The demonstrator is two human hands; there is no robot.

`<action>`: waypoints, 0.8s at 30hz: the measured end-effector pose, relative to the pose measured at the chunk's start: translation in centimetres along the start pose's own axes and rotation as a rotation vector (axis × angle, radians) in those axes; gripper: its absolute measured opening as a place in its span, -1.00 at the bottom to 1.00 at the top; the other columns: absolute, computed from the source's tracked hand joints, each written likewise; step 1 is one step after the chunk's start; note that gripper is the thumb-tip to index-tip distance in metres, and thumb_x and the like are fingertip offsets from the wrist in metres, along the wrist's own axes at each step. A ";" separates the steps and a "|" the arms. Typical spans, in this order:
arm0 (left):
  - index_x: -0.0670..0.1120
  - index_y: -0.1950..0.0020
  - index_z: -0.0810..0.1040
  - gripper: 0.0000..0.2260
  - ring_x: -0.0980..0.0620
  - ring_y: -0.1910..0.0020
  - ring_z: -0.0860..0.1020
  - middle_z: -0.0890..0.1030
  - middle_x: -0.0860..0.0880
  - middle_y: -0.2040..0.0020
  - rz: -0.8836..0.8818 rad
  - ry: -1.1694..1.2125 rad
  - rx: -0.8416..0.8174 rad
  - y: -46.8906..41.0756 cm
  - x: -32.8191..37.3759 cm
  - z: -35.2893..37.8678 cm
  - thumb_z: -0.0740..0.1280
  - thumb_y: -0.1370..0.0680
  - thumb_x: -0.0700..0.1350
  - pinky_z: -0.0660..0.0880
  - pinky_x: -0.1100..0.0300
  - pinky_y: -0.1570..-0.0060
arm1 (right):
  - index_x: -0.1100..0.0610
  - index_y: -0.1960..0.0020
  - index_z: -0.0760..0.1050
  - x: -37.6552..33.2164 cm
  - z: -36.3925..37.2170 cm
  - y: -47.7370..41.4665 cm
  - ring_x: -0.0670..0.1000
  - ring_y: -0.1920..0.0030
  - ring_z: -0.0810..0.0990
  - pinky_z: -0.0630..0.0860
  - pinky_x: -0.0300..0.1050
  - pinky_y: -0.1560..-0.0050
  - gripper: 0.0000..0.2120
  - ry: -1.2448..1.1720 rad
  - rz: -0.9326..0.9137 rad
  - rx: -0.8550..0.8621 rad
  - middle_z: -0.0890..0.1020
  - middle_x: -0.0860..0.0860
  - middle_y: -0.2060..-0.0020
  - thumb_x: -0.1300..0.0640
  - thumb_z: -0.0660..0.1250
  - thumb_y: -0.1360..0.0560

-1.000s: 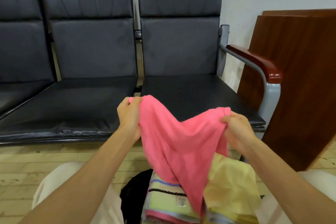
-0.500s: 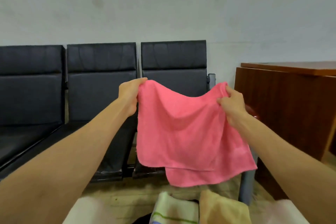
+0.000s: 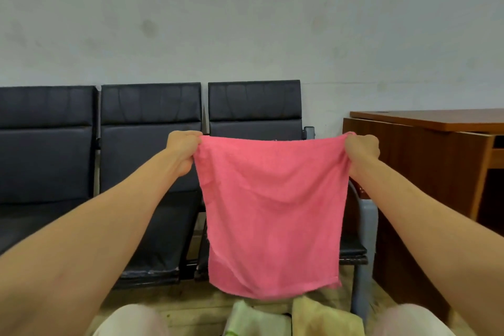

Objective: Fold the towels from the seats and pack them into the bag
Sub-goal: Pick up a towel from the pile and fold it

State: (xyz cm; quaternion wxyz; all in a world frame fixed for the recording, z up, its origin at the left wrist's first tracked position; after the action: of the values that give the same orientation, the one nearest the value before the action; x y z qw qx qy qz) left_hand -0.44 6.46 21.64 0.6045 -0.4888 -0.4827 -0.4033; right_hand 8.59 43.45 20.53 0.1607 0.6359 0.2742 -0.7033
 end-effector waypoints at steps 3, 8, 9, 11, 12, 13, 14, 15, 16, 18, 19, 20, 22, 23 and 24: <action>-0.19 0.10 0.61 -0.84 -0.01 0.17 0.51 0.58 -0.10 0.13 -0.059 0.085 0.028 -0.1 -0.7 -0.5 0.30 -0.47 -0.41 0.44 0.17 0.20 | 0.21 -0.22 0.45 0.9 1.1 -0.8 -0.01 0.16 0.50 0.45 -0.13 0.13 -0.75 -0.208 0.146 -0.111 0.53 0.05 0.10 0.25 0.12 -0.58; -0.18 0.14 0.55 -0.84 0.04 0.24 0.59 0.61 -0.08 0.18 -0.146 0.242 0.084 0.6 -1.5 -0.9 0.52 -0.41 -0.24 0.53 0.20 0.31 | 0.12 0.16 0.38 1.8 1.5 -0.9 -0.07 0.34 0.39 0.39 -0.18 0.28 -0.87 -0.308 0.253 -0.146 0.42 -0.01 0.29 0.21 0.17 -0.57; -0.18 0.14 0.53 -0.82 0.05 0.25 0.58 0.60 -0.08 0.19 -0.167 0.239 0.086 0.6 -1.6 -1.0 0.52 -0.40 -0.25 0.52 0.22 0.34 | 0.12 0.19 0.39 2.2 1.4 -0.7 -0.08 0.34 0.39 0.38 -0.17 0.25 -0.86 -0.343 0.289 -0.139 0.43 -0.01 0.30 0.22 0.20 -0.55; -0.20 0.05 0.54 -0.79 0.06 0.26 0.55 0.57 -0.07 0.21 -0.210 0.206 0.065 0.6 -2.0 -0.9 0.50 -0.38 -0.31 0.53 0.23 0.29 | 0.11 0.21 0.39 2.6 1.3 -0.3 -0.07 0.33 0.42 0.38 -0.16 0.25 -0.87 -0.408 0.334 -0.139 0.46 -0.01 0.30 0.22 0.21 -0.52; -0.21 -0.01 0.55 -0.75 0.05 0.23 0.55 0.57 -0.07 0.19 -0.235 0.176 0.046 0.4 -2.3 -0.9 0.48 -0.37 -0.35 0.54 0.20 0.21 | 0.11 0.20 0.39 2.7 1.3 -0.3 -0.06 0.30 0.45 0.39 -0.16 0.24 -0.88 -0.416 0.344 -0.136 0.49 0.00 0.27 0.21 0.20 -0.52; -0.22 -0.04 0.57 -0.73 0.03 0.19 0.54 0.57 -0.09 0.16 -0.259 0.146 0.024 0.4 -2.5 -0.8 0.45 -0.37 -0.37 0.55 0.16 0.09 | 0.10 0.17 0.40 2.6 1.1 -0.2 -0.04 0.25 0.49 0.41 -0.16 0.22 -0.90 -0.410 0.348 -0.144 0.52 0.00 0.21 0.20 0.18 -0.52; -0.23 -0.01 0.58 -0.77 0.02 0.15 0.54 0.58 -0.11 0.11 -0.273 0.123 -0.004 0.5 -2.6 -0.8 0.43 -0.39 -0.39 0.55 0.14 -0.02 | 0.09 0.14 0.40 2.7 1.1 -0.5 -0.02 0.19 0.51 0.43 -0.17 0.20 -0.91 -0.406 0.356 -0.158 0.54 0.01 0.15 0.18 0.16 -0.54; -0.24 0.03 0.58 -0.82 0.00 0.11 0.56 0.58 -0.14 0.06 -0.280 0.107 -0.026 0.7 -2.6 -0.7 0.42 -0.40 -0.40 0.53 0.12 -0.08 | 0.08 0.10 0.40 2.7 1.1 -0.7 -0.01 0.15 0.52 0.45 -0.17 0.19 -0.89 -0.405 0.354 -0.166 0.54 0.01 0.10 0.17 0.13 -0.56; -0.25 0.04 0.59 -0.84 -0.01 0.08 0.58 0.59 -0.15 0.02 -0.281 0.102 -0.039 0.7 -2.5 -0.6 0.42 -0.41 -0.39 0.53 0.10 -0.10 | 0.07 0.10 0.39 2.6 1.1 -1.0 -0.01 0.14 0.52 0.45 -0.16 0.18 -0.87 -0.386 0.335 -0.176 0.53 0.02 0.08 0.17 0.09 -0.57; -0.25 -0.05 0.60 -0.78 -0.04 0.04 0.62 0.63 -0.14 0.01 -0.276 0.104 -0.034 0.8 -2.5 -0.6 0.42 -0.42 -0.38 0.58 0.09 -0.05 | 0.08 0.14 0.36 2.6 0.9 -1.3 0.00 0.13 0.49 0.42 -0.14 0.15 -0.83 -0.353 0.326 -0.174 0.50 0.03 0.13 0.20 0.06 -0.57; -0.25 -0.09 0.60 -0.77 -0.02 0.08 0.62 0.63 -0.13 0.05 -0.258 0.113 -0.025 0.9 -2.3 -0.6 0.40 -0.45 -0.38 0.59 0.09 0.03 | 0.09 0.17 0.35 2.5 0.7 -1.1 0.00 0.13 0.47 0.39 -0.14 0.16 -0.82 -0.344 0.325 -0.170 0.47 0.03 0.18 0.23 0.05 -0.56; -0.25 -0.11 0.59 -0.78 0.00 0.14 0.60 0.62 -0.11 0.09 -0.238 0.124 -0.022 0.9 -2.2 -0.5 0.37 -0.47 -0.38 0.58 0.09 0.08 | 0.09 0.20 0.33 2.3 0.5 -1.0 -0.01 0.14 0.44 0.36 -0.14 0.20 -0.81 -0.340 0.317 -0.167 0.43 0.02 0.23 0.25 0.05 -0.54; -0.23 -0.12 0.58 -0.78 0.03 0.20 0.58 0.61 -0.09 0.11 -0.220 0.161 -0.017 1.1 -1.9 -0.4 0.33 -0.50 -0.39 0.51 0.09 0.08 | 0.10 0.23 0.32 2.4 0.2 -1.0 -0.04 0.25 0.36 0.26 -0.15 0.30 -0.83 -0.343 0.307 -0.140 0.34 -0.01 0.30 0.27 0.09 -0.51; -0.22 -0.14 0.57 -0.77 0.03 0.21 0.58 0.62 -0.10 0.08 -0.220 0.172 -0.017 1.0 -1.8 -0.5 0.33 -0.50 -0.39 0.50 0.09 0.08 | 0.12 0.20 0.35 2.2 0.0 -0.8 -0.06 0.28 0.32 0.26 -0.15 0.29 -0.88 -0.344 0.305 -0.123 0.32 -0.02 0.31 0.26 0.13 -0.50; -0.22 -0.15 0.57 -0.75 0.03 0.21 0.59 0.63 -0.11 0.04 -0.224 0.184 -0.018 1.0 -1.7 -0.6 0.33 -0.50 -0.39 0.50 0.10 0.12 | 0.13 0.12 0.38 2.1 -0.1 -0.6 -0.06 0.26 0.35 0.31 -0.14 0.24 -0.95 -0.342 0.292 -0.117 0.36 -0.02 0.29 0.24 0.19 -0.50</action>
State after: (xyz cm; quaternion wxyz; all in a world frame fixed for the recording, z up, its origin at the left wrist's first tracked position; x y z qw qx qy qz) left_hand 0.29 6.14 19.78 0.5929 -0.3981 -0.4731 -0.5159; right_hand 8.02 44.22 18.54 0.3414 0.5301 0.1887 -0.7529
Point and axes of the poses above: each hand's wrist, its own y-axis away from the middle knuckle, its own z-axis out of the palm, x = y × z, the point moved 6 cm from there along -y, towards the middle knuckle
